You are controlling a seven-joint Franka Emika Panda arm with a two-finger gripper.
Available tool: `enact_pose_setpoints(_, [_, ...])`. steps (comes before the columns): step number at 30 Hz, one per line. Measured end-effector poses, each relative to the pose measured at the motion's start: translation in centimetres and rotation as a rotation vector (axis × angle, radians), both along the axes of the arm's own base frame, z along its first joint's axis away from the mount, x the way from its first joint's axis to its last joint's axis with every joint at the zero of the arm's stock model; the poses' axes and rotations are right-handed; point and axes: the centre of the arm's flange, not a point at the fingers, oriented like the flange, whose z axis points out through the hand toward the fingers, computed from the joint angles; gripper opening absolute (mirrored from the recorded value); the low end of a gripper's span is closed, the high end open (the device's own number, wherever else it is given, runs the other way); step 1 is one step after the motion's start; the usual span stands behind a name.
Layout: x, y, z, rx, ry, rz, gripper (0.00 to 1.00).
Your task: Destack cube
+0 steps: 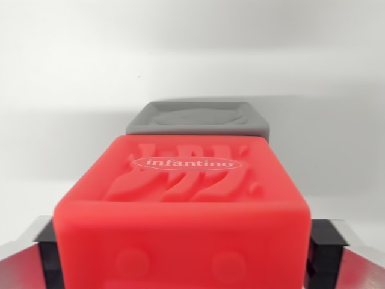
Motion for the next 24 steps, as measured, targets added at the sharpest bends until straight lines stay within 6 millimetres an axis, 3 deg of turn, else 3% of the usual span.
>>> enact_pose_setpoints(24, [0.0,0.0,0.0,0.0,0.0,0.0,0.0])
